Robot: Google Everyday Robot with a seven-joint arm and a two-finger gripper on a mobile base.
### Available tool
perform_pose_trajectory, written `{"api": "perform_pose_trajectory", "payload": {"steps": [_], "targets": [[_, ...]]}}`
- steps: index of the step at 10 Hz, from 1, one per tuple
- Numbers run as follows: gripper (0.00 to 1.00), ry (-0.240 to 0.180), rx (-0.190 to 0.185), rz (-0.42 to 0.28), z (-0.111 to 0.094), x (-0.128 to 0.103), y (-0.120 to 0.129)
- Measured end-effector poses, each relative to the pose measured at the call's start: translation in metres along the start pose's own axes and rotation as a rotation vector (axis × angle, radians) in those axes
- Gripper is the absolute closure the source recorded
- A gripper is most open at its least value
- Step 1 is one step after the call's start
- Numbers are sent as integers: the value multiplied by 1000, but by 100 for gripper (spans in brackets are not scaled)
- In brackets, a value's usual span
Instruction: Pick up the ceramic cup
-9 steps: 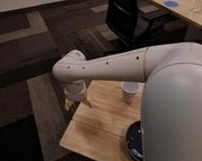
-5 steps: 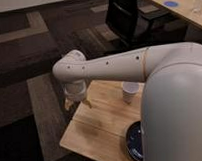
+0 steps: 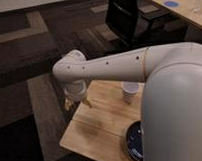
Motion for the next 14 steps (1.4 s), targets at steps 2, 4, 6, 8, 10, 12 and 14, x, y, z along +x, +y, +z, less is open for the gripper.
{"api": "perform_pose_trajectory", "payload": {"steps": [2, 4, 6, 8, 10, 12, 14], "targets": [[35, 0, 0, 0, 0, 0, 0], [35, 0, 0, 0, 0, 0, 0], [35, 0, 0, 0, 0, 0, 0], [35, 0, 0, -1, 0, 0, 0], [35, 45, -4, 59, 11, 8, -15], [35, 70, -36, 124, 21, 10, -35], [35, 71, -58, 174, 24, 11, -73]]}}
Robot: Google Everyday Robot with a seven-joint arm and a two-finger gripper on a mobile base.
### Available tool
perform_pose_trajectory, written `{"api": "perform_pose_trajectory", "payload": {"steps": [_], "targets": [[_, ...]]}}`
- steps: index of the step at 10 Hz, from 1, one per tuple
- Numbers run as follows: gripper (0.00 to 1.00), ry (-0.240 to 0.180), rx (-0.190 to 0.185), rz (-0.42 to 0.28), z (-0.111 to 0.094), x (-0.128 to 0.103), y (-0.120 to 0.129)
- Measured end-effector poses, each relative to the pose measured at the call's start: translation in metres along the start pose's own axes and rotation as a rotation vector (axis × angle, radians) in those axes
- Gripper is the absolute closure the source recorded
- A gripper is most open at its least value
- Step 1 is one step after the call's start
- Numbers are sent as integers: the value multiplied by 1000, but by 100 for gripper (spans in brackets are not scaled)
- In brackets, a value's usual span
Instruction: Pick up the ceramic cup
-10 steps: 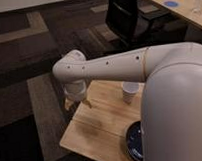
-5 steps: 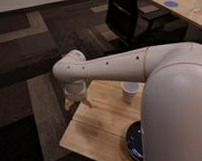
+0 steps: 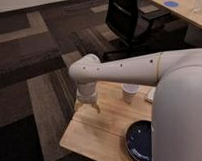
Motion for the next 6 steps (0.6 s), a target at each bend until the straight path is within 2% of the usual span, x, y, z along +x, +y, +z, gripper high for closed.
{"api": "perform_pose_trajectory", "payload": {"steps": [2, 3, 4, 6], "targets": [[35, 9, -14, 25, -3, 4, -30], [35, 17, -15, 79, -7, 12, -74], [35, 25, -14, 97, -8, 16, -89], [35, 25, -13, 96, -9, 17, -89]]}}
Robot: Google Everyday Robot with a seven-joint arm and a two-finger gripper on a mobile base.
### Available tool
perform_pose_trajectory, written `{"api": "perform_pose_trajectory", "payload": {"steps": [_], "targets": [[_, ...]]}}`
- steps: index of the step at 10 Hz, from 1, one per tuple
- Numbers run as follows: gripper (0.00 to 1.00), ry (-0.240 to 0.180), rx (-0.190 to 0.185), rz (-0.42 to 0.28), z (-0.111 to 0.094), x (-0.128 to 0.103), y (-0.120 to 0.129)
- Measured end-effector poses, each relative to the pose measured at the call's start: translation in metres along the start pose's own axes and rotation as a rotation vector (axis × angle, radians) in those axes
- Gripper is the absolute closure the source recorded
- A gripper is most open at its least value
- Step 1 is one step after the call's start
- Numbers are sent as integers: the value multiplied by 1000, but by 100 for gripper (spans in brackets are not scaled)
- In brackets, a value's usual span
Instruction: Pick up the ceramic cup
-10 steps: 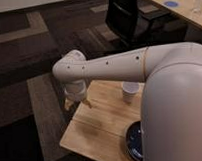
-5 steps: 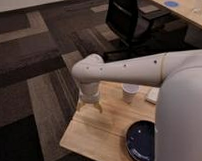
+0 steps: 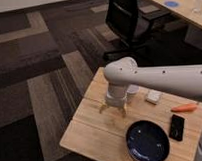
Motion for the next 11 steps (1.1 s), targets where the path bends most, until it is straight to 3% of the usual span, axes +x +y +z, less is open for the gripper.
{"api": "perform_pose_trajectory", "payload": {"steps": [3, 6, 7, 10, 11], "targets": [[35, 7, 11, -2, 1, 1, -3], [35, -11, 108, 169, -3, -8, -82], [35, -12, 139, 232, -8, -9, -130], [35, -42, 140, 362, -22, -2, -210], [35, -51, 141, 381, -25, -1, -217]]}}
